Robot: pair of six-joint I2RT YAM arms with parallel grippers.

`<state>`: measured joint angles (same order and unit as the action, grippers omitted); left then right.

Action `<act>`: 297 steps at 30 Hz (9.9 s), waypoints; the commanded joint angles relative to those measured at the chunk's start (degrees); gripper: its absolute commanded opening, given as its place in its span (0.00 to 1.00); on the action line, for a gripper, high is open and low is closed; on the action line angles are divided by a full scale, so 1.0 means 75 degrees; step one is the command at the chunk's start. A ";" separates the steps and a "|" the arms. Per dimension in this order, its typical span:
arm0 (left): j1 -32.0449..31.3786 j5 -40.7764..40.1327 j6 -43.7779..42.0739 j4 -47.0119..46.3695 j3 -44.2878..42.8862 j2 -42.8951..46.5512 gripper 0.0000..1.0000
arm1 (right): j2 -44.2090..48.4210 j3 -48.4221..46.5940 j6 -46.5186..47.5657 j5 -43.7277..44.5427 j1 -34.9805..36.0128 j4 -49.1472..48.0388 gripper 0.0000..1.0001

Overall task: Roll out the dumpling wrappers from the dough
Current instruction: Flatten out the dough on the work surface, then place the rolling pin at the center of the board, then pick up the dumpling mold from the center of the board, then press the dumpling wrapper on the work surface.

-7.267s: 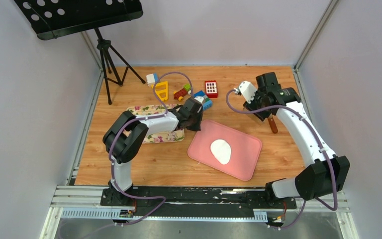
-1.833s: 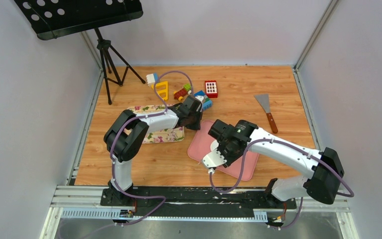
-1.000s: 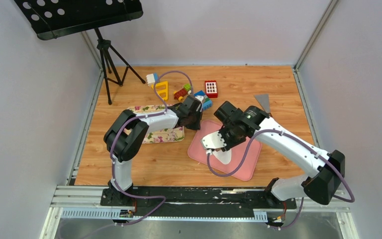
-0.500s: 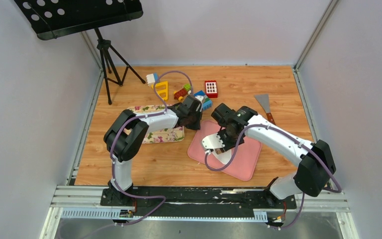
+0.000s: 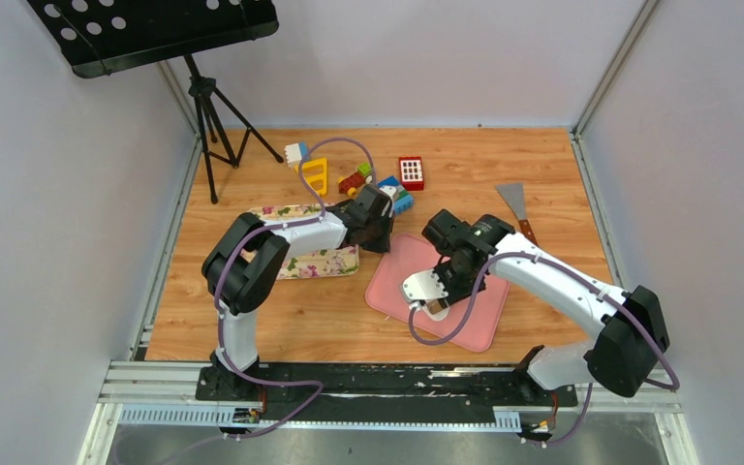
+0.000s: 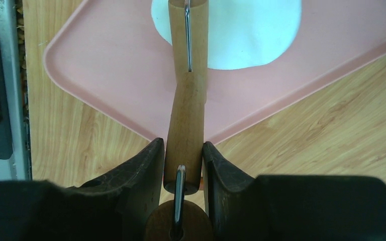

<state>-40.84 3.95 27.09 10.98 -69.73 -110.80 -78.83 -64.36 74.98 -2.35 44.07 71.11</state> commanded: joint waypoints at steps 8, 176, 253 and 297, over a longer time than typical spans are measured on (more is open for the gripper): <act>0.0013 -0.0228 -0.0097 0.0273 -0.0065 -0.0392 0.00 | 0.0191 0.0073 -0.0250 -0.0856 0.0186 0.1021 0.00; 0.1651 -0.1208 -0.3020 0.3019 -0.4799 -0.2212 0.11 | -0.0037 -0.1286 -0.6400 -0.6033 -0.7376 -0.3317 0.62; -0.2160 -0.0078 -0.3682 0.2356 -0.2819 -0.0706 0.00 | 0.0057 -0.1250 -0.6318 -0.5931 -0.7602 -0.3371 0.62; -0.2154 -0.0017 -0.3436 0.2376 -0.2958 -0.1002 0.00 | 0.0025 -0.1239 -0.6321 -0.6015 -0.7608 -0.3370 0.62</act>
<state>-56.64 3.38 0.71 30.15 -89.93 -117.49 -80.09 -73.87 26.28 -45.17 -12.84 47.66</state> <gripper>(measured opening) 0.072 0.618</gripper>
